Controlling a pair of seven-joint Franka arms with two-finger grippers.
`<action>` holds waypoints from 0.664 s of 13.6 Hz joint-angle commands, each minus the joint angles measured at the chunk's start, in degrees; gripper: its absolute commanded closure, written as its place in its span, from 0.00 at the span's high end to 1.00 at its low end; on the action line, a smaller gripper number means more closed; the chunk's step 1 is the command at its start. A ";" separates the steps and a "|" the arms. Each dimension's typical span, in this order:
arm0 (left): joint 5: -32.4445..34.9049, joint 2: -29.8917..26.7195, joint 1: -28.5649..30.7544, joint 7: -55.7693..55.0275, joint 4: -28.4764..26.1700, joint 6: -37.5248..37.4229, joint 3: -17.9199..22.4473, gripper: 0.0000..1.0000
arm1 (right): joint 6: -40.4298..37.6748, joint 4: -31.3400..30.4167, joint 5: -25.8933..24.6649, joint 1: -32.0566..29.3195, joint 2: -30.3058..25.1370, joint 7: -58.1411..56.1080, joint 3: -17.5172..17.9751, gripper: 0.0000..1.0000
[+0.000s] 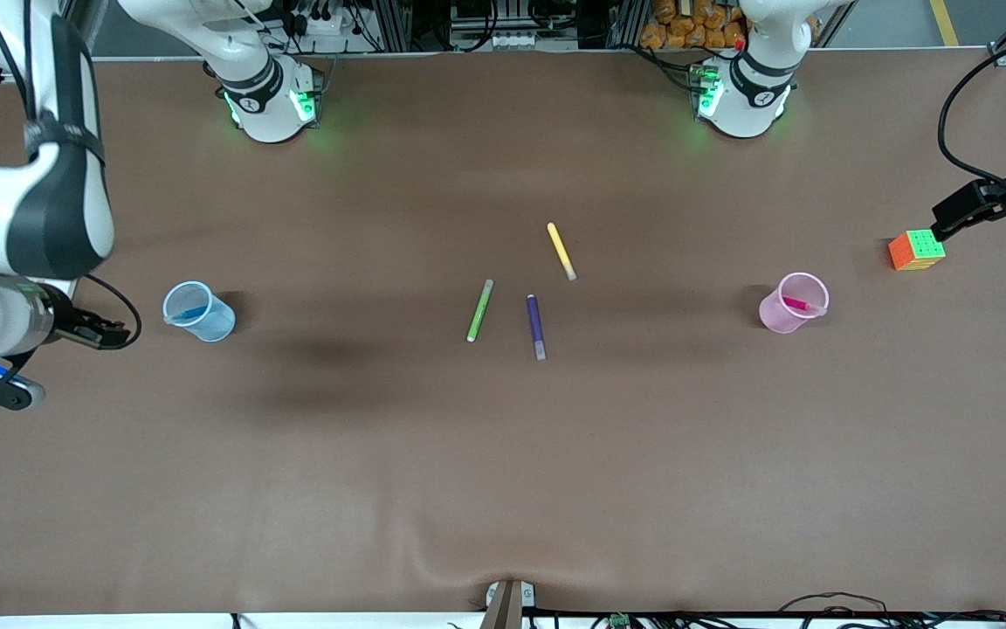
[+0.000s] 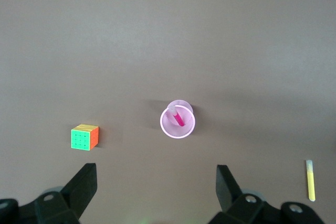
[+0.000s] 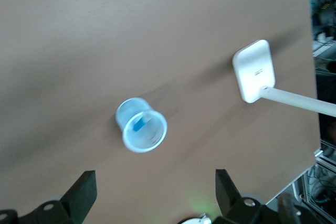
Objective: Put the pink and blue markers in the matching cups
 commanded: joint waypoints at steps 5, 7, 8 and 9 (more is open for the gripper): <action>-3.15 -6.23 -16.96 1.50 -6.03 -1.30 19.00 1.00 | -1.53 5.82 5.69 -10.56 -1.75 -0.54 15.37 1.00; -3.06 -6.76 -16.89 2.81 -6.39 -1.30 19.11 1.00 | -1.87 7.95 6.04 -11.18 -2.27 -0.37 15.28 1.00; -3.06 -6.59 -16.72 4.12 -6.22 -1.30 19.11 1.00 | -1.96 7.95 6.56 -10.92 -3.41 -0.28 15.37 1.00; -2.97 -6.50 -16.71 5.36 -6.21 -1.30 19.11 1.00 | -2.13 7.86 9.70 -11.01 -5.07 -0.46 15.54 1.00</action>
